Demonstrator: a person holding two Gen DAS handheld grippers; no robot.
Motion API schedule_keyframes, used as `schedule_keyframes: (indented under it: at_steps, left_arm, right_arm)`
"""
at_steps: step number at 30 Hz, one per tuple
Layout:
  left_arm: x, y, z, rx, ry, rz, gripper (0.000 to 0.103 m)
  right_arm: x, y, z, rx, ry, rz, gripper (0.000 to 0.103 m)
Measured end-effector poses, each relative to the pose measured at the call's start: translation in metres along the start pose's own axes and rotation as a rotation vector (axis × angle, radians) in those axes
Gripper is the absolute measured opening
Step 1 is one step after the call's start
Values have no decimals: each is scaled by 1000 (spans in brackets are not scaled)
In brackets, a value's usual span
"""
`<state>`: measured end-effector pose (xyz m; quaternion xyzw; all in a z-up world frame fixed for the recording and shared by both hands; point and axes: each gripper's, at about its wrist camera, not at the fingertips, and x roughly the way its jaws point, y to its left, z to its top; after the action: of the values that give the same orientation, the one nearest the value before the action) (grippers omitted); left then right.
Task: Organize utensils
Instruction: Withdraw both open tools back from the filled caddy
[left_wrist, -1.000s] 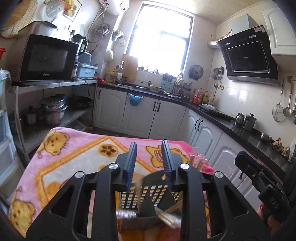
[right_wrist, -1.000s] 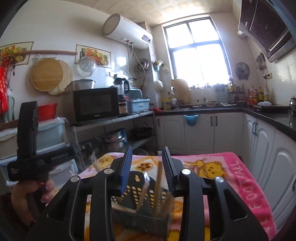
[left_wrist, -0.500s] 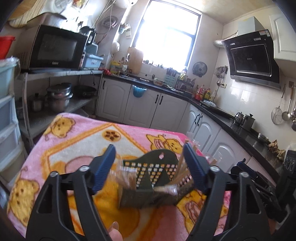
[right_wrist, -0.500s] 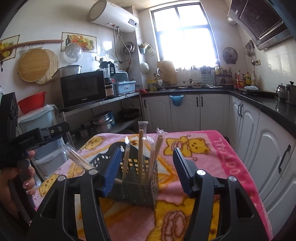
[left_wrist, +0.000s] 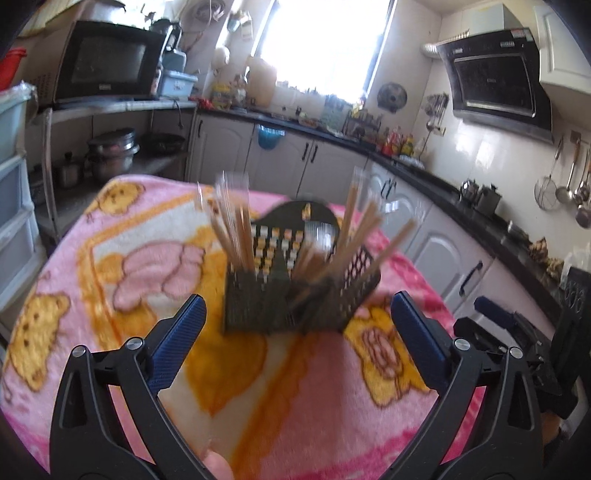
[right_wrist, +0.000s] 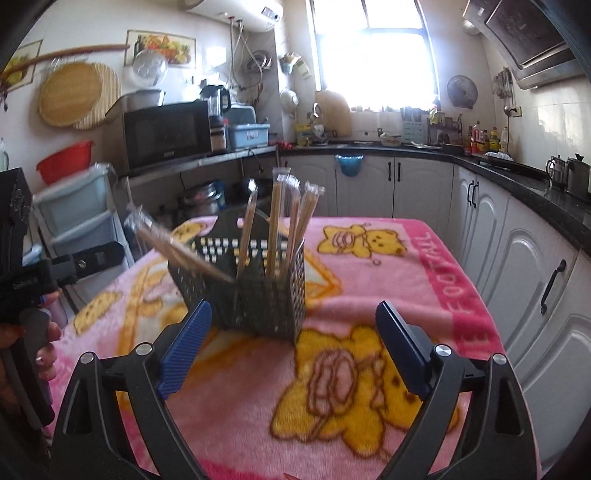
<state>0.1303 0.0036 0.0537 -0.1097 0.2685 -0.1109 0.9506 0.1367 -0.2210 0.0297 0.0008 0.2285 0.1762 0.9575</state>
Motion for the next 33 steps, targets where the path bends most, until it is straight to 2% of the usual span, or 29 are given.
schedule_keyframes:
  at_steps: [5, 8, 13, 24, 29, 33]
  left_arm:
    - [7, -1, -24, -9, 36, 16, 92]
    - [6, -3, -39, 4, 22, 38, 92]
    - [3, -9, -57, 21, -12, 63, 92]
    - [-6, -24, -81, 56, -170, 115, 93]
    - [-2, -25, -83, 76, -184, 178, 93]
    - [-3, -18, -83, 55, -189, 185, 93]
  right_arm:
    - [-3, 1, -19, 0, 7, -23, 94]
    - [-4, 1, -29, -6, -11, -58, 97]
    - [-7, 2, -44, -30, -37, -65, 97]
    - [-31, 8, -65, -66, -222, -92, 97]
    - [-41, 10, -67, -76, -303, -111, 97]
    - [-43, 8, -67, -63, -327, -117, 97]
